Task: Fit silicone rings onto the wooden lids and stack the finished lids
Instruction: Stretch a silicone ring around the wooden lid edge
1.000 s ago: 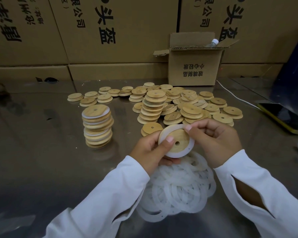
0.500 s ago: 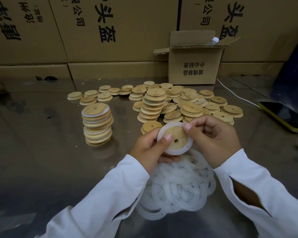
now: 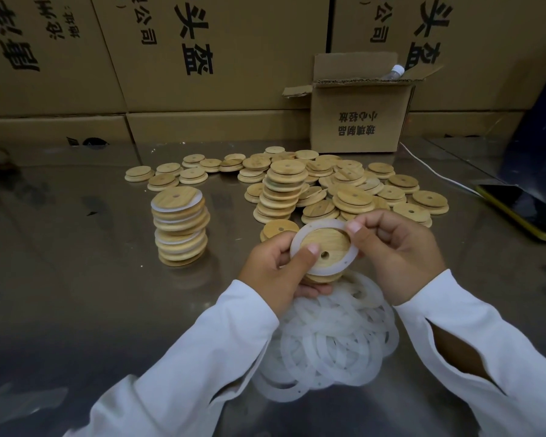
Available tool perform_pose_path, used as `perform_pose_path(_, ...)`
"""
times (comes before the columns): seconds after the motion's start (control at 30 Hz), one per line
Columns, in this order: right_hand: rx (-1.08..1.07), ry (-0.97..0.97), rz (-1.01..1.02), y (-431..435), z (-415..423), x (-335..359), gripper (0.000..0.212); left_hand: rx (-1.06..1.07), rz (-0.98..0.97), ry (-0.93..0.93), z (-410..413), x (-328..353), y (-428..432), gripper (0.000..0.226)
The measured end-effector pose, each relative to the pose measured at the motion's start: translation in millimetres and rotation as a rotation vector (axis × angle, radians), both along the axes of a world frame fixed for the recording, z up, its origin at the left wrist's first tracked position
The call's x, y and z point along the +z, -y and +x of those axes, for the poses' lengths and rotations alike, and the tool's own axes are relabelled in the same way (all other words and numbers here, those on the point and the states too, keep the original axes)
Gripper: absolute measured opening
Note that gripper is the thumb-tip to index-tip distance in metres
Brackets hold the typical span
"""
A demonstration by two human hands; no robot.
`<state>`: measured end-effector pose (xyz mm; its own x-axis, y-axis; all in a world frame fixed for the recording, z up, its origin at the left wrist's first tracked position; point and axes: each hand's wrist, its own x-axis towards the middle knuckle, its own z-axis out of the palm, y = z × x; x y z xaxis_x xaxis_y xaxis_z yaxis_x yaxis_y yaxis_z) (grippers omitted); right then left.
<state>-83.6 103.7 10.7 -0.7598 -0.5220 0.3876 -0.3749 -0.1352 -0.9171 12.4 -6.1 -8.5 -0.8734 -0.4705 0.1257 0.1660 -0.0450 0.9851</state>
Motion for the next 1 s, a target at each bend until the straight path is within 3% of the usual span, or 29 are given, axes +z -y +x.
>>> perform_pose_path(1.0, 0.026, 0.009, 0.038, 0.0, -2.6, 2.1, 0.014, 0.055, 0.070, -0.101, 2.0, 5.0, -2.8, 0.015)
